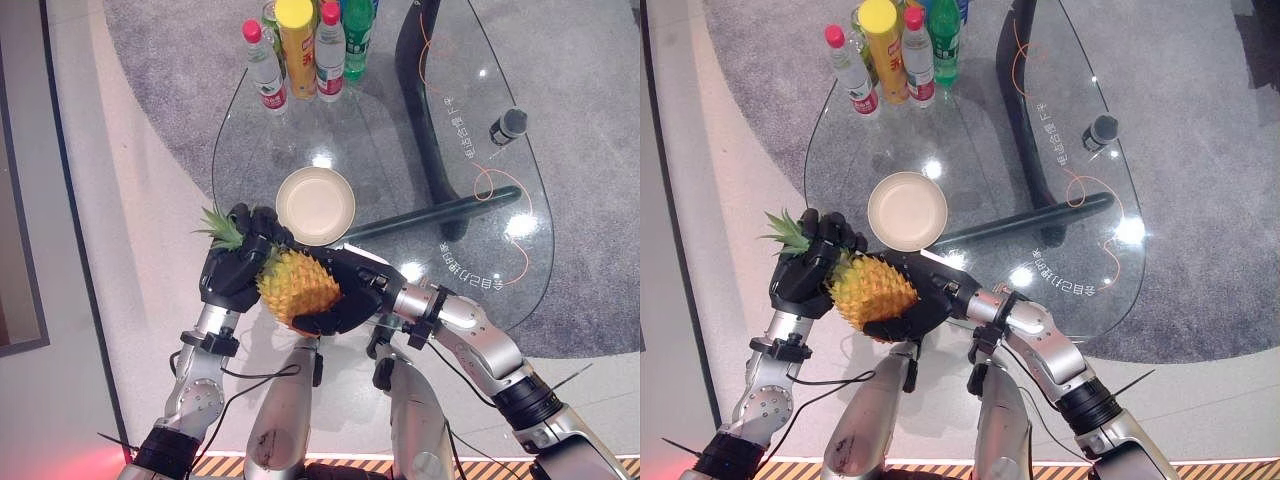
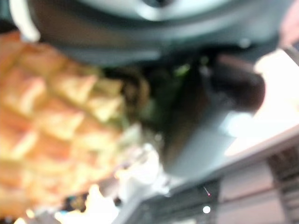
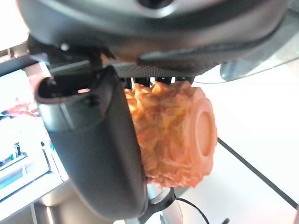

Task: Pick up the fruit to the plate

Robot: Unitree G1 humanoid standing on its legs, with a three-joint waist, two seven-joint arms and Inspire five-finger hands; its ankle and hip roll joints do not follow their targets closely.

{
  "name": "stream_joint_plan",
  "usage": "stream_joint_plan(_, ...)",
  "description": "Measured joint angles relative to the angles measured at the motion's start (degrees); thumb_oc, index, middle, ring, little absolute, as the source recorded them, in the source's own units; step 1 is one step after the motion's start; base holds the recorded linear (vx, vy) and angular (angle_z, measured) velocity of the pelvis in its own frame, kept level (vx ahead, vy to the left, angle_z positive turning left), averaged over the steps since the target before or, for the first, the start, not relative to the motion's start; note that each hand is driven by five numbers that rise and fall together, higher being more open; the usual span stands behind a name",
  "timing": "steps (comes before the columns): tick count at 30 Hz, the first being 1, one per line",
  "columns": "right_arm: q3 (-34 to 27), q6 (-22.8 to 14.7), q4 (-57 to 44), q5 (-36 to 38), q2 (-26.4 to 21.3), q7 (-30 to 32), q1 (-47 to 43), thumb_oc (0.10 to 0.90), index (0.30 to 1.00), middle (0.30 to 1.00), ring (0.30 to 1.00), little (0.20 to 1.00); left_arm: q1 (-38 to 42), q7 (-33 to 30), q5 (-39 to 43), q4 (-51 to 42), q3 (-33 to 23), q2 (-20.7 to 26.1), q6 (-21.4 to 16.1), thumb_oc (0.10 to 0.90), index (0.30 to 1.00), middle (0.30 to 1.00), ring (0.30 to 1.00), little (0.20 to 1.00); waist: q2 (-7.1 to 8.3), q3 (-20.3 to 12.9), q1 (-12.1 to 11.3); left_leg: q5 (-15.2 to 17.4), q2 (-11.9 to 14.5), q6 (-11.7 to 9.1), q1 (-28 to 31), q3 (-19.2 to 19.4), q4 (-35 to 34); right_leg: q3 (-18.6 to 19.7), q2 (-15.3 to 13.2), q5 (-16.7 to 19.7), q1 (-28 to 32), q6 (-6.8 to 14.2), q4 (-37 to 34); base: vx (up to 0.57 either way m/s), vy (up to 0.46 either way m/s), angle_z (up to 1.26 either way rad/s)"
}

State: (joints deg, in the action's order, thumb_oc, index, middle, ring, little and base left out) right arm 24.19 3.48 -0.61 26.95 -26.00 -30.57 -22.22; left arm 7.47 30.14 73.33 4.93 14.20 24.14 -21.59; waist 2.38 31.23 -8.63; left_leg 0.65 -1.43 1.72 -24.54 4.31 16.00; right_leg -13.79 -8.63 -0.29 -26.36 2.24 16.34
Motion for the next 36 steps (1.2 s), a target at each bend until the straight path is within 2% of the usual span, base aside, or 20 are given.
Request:
stream_joint_plan(9,-3.36,-2.88,-3.1,-1.6,-0.63,1.27,4.63,0.8,0.9,0.9,0.9,0.9,0.07,0.0,0.0,-0.36,-0.43,-1.21,1.48,0.1,0.3,0.3,0.3,0.2,0.56,0.08,2.68,0.25,0.0,0.48,-0.26,0.15,0.69,0.11,-0.02,-0.11,-0.02,0.13,0.02,0.01,0.001,0.0)
stream_joint_plan(16,-6.25,-5.1,-4.92,-2.75,-0.88,1.6,7.9,0.8,0.9,0.9,0.9,0.9,-0.16,0.01,0.01,-0.55,-0.37,-1.2,2.31,0.1,0.3,0.3,0.3,0.2,0.73,0.08,2.96,0.64,0.19,0.5,-0.57,0.33,1.23,0.22,0.13,-0.11,-0.16,0.13,0.05,0.0,-0.002,-0.01)
stream_joint_plan(24,-8.24,-6.69,-5.05,-3.31,-0.89,2.61,9.56,0.8,0.9,0.9,0.9,0.9,-0.29,0.01,0.02,-0.63,-0.71,-1.26,2.41,0.1,0.3,0.3,0.3,0.2,1.88,0.07,4.22,0.95,0.28,0.75,-0.69,1.52,1.24,1.48,0.2,-0.07,-0.79,0.19,0.13,0.0,-0.001,-0.06)
stream_joint_plan(36,-12.76,-7.92,-5.76,-4.39,-0.9,4.11,14.05,0.8,0.9,0.9,0.9,0.9,-0.85,0.26,0.06,-0.81,-2.29,-1.32,2.71,0.1,0.3,0.3,0.3,0.2,1.91,0.06,5.57,1.97,0.49,0.85,-0.93,1.84,2.26,1.63,0.39,-0.28,-0.84,0.55,0.23,0.0,0.001,-0.02)
